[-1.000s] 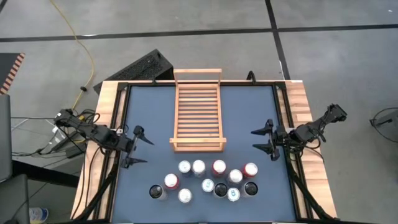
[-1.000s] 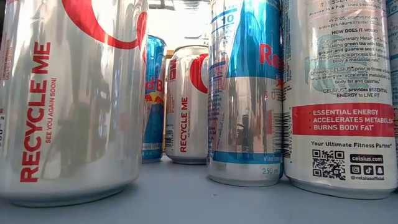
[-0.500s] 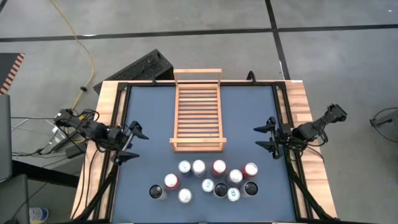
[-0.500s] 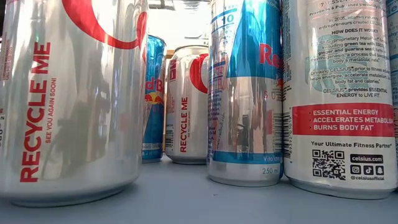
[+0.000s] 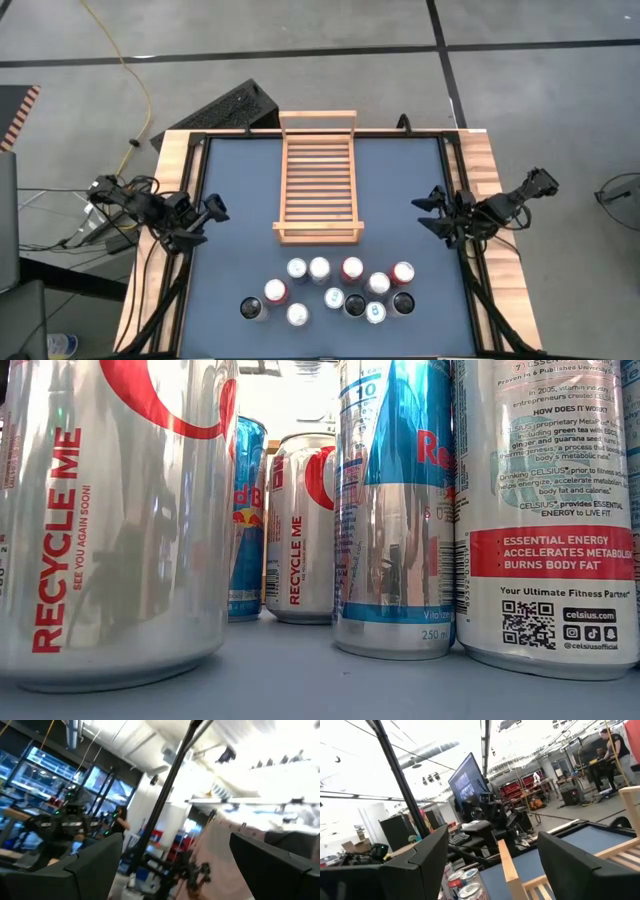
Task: Place canned beverage on shelf
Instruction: Put the right white soda can on the shelf
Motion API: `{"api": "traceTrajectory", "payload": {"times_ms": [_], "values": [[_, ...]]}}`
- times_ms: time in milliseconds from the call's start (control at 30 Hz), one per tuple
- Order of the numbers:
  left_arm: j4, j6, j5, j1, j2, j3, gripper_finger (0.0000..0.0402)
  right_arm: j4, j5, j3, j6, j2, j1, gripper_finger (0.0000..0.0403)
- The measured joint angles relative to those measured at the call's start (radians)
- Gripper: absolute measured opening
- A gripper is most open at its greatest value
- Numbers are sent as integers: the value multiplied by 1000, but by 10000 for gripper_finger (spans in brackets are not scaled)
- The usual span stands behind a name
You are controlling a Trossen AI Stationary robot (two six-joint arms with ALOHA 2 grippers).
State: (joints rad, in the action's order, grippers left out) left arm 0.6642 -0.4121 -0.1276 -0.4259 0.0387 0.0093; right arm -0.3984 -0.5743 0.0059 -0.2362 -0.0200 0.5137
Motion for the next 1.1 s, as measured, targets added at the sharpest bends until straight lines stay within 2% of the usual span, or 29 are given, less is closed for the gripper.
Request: {"api": "traceTrajectory", "payload": {"times_ms": [133, 233, 333, 467, 633, 733, 900, 1000, 1100], "values": [[-19, -71, -1, 0, 1, 17, 358, 12, -26, 0, -2, 0, -6, 291], [-8, -64, -14, 0, 0, 34, 358, 32, -38, 0, -29, 0, -6, 291], [-21, -68, -71, 0, 0, 42, 358, 20, -57, 0, -30, 0, -6, 291], [26, 46, -78, 0, 0, 44, 358, 13, -95, 24, 28, -1, -6, 291], [13, 49, -135, 0, 0, 51, 358, 3, -112, 109, 148, -18, -6, 291], [-115, 41, -132, 0, 1, 133, 358, -3, -113, 192, 227, -63, -6, 291], [-518, 56, -147, 0, 75, 390, 358, 59, -123, 347, 296, -218, -6, 291], [-684, 77, -148, 0, 180, 544, 358, 211, -182, 472, 276, -342, -3, 291], [-841, 96, -148, 0, 298, 673, 358, 396, -195, 618, 210, -487, 4, 291]]}}
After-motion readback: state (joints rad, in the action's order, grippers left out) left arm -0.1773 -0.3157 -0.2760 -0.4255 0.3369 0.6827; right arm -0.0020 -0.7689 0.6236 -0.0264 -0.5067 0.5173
